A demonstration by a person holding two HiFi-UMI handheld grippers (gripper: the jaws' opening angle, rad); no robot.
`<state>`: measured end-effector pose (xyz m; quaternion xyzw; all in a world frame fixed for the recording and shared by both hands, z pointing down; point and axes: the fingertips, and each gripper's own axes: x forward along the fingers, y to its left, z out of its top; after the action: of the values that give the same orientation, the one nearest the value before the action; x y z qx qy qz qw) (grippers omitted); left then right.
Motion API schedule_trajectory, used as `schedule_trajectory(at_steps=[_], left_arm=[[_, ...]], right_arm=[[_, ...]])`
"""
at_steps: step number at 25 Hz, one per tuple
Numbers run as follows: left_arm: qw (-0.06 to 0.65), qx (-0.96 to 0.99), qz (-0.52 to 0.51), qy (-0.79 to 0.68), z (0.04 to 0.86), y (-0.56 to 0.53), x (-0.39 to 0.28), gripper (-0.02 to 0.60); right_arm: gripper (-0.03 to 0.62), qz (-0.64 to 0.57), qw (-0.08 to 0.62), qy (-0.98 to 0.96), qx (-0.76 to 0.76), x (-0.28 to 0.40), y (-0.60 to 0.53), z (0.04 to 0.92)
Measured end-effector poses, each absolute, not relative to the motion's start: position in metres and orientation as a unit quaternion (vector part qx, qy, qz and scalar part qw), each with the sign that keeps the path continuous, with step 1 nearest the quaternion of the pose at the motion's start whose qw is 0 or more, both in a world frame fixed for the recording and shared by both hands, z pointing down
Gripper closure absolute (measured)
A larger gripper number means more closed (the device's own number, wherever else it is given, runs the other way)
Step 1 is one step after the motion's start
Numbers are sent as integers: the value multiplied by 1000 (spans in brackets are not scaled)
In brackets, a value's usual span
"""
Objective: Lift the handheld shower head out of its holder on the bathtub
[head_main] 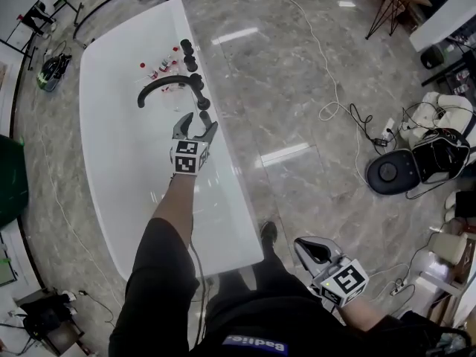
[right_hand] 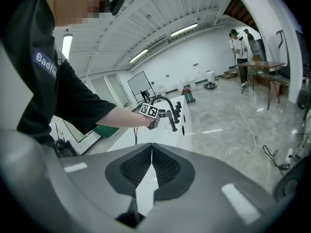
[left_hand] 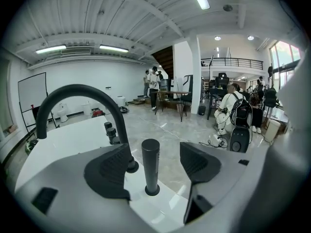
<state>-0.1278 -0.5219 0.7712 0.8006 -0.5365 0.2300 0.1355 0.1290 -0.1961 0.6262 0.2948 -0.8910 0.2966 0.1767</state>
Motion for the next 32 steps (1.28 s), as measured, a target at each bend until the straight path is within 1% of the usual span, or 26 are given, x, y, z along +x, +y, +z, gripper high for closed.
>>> schedule_trajectory(at_steps=[5, 8, 12, 19, 20, 21, 23, 28, 32], left_arm=[[132, 794, 267, -529, 809, -536, -124, 270], [129, 792, 280, -527, 824, -541, -123, 270], [143, 783, 289, -531, 846, -548, -123, 270], [189, 753, 297, -556, 875, -566, -134, 276], [188, 751, 302, -556, 877, -567, -134, 298], [183, 751, 309, -555, 878, -568, -134, 363], [173, 752, 318, -550, 878, -569, -130, 463], [180, 751, 318, -550, 875, -565, -126, 465], [173, 753, 303, -559, 855, -562, -129, 465]], right_arm=[[589, 315, 189, -881, 297, 135, -195, 643], [589, 328, 209, -873, 294, 142, -191, 659], [589, 346, 214, -866, 291, 146, -188, 669], [591, 376, 222, -851, 292, 164, -180, 690], [591, 380, 219, -849, 294, 165, -180, 692], [591, 383, 214, -848, 296, 167, -180, 693], [591, 385, 212, -847, 299, 170, -180, 694], [592, 380, 212, -846, 309, 177, -184, 692], [592, 380, 205, -848, 309, 173, -184, 685]])
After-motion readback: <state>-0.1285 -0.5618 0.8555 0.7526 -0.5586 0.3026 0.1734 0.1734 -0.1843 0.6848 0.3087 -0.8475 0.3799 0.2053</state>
